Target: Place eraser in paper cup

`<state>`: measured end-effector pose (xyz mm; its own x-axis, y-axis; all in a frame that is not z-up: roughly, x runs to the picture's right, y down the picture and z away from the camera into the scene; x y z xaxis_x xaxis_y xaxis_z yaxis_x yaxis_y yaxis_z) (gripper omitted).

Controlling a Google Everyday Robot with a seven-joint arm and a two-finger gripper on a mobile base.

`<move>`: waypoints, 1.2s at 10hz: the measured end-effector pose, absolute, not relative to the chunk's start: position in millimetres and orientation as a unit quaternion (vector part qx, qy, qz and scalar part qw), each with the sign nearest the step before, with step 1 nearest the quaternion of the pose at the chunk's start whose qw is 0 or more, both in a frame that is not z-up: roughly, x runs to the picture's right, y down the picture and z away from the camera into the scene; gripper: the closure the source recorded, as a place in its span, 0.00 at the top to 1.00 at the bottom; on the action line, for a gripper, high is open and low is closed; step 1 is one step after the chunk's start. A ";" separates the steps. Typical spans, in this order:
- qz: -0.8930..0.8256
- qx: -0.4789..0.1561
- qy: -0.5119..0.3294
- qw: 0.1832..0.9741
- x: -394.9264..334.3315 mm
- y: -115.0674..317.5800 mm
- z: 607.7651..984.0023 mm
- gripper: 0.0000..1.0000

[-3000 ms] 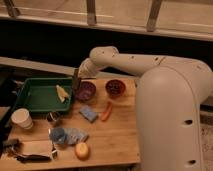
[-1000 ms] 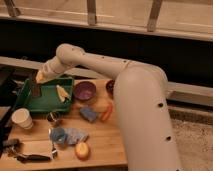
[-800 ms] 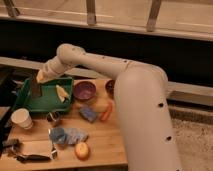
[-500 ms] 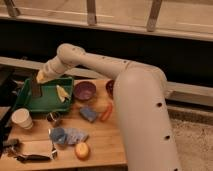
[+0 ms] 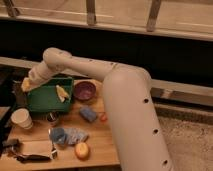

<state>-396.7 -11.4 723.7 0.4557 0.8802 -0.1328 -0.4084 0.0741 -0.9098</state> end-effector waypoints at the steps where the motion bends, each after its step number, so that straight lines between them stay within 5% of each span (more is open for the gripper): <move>1: 0.453 -0.505 -0.247 0.691 -406.5 -3.8 718.8 0.00; 12: 0.439 -0.502 -0.293 0.685 -428.5 40.8 747.9 0.00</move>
<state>-428.5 40.8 747.9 0.4435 0.8954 -0.0395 -0.3081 0.1110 -0.9448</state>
